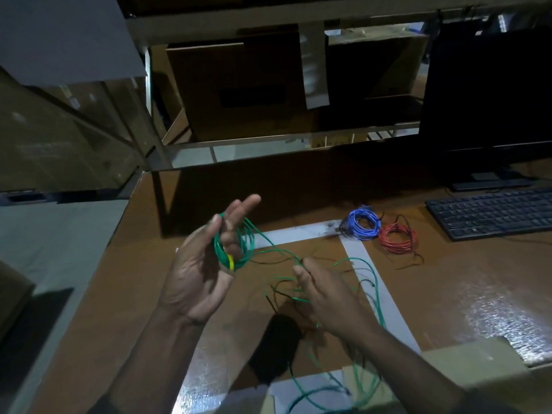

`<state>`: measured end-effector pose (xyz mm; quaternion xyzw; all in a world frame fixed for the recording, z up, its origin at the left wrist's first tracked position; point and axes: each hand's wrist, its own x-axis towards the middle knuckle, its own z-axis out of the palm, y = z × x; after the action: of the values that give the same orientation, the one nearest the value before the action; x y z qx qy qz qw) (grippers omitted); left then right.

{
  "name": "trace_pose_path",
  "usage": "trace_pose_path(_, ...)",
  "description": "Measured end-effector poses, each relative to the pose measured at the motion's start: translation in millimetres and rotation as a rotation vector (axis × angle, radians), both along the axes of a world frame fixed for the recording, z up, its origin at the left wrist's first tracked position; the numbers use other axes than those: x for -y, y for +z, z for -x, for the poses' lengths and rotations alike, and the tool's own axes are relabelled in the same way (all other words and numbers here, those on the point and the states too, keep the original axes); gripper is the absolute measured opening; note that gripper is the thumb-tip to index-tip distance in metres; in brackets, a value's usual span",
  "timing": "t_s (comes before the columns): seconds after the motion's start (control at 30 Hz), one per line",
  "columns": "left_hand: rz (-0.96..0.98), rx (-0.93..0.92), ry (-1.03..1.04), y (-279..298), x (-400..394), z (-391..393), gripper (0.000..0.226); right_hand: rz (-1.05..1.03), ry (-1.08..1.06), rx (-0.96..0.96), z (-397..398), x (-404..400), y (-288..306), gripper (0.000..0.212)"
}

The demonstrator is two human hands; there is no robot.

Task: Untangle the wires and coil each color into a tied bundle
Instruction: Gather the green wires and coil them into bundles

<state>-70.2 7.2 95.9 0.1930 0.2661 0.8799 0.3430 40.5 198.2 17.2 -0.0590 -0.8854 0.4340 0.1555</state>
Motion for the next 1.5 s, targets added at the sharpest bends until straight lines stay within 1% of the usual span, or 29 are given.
trace_pose_path(0.1,0.054,-0.111,0.164,9,-2,3,0.044,-0.033,-0.044,0.019,-4,3,-11,0.037)
trace_pose_path(0.2,0.171,-0.227,0.296,11,-8,4,0.045,-0.069,-0.073,0.023,-8,7,-17,0.047)
trace_pose_path(0.33,0.221,-0.231,0.363,-2,-11,7,0.049,-0.045,-0.069,0.001,-11,9,-12,0.039)
trace_pose_path(0.4,0.239,-0.263,0.384,-7,-12,9,0.05,-0.081,-0.055,0.001,-11,8,-8,0.037)
trace_pose_path(0.53,0.296,-0.325,0.427,-12,-16,13,0.052,-0.185,-0.004,0.005,-10,9,0,0.043)
trace_pose_path(0.6,0.392,-0.398,0.454,-17,-21,11,0.052,-0.217,0.039,0.007,-9,11,6,0.045)
trace_pose_path(0.7,0.684,-0.607,0.446,-29,-29,3,0.04,-0.182,0.069,-0.07,-8,16,20,0.045)
trace_pose_path(0.77,0.861,-0.77,0.412,-33,-31,-4,0.029,-0.125,0.051,-0.129,-6,16,30,0.035)
trace_pose_path(0.8,0.923,-0.823,0.398,-33,-31,-6,0.027,-0.107,0.037,-0.15,-4,15,35,0.029)
trace_pose_path(0.83,0.968,-0.844,0.381,-31,-30,-8,0.025,-0.098,0.019,-0.164,-2,13,39,0.029)
trace_pose_path(0.87,0.973,-0.837,0.351,-28,-29,-10,0.023,-0.1,-0.003,-0.17,2,10,42,0.032)
trace_pose_path(0.93,0.945,-0.816,0.265,-22,-27,-13,0.03,-0.098,-0.037,-0.181,9,4,46,0.039)
trace_pose_path(1.03,0.903,-0.78,0.135,-19,-24,-12,0.039,-0.077,-0.04,-0.21,20,-3,49,0.034)
trace_pose_path(1.13,0.816,-0.661,0.038,-15,-22,-10,0.028,-0.076,-0.033,-0.253,28,-11,51,0.032)
trace_pose_path(1.23,0.696,-0.553,-0.005,-11,-19,-11,0.023,-0.086,-0.007,-0.241,31,-14,50,0.039)
trace_pose_path(1.3,0.572,-0.417,0.006,-8,-19,-10,0.024,-0.064,-0.013,-0.237,32,-12,47,0.043)
trace_pose_path(1.4,0.297,-0.154,0.015,-5,-17,-4,0.027,0.014,-0.039,-0.225,30,-10,41,0.042)
trace_pose_path(1.5,0.136,0.046,-0.038,-1,-16,0,0.027,0.028,-0.025,-0.184,25,-7,33,0.039)
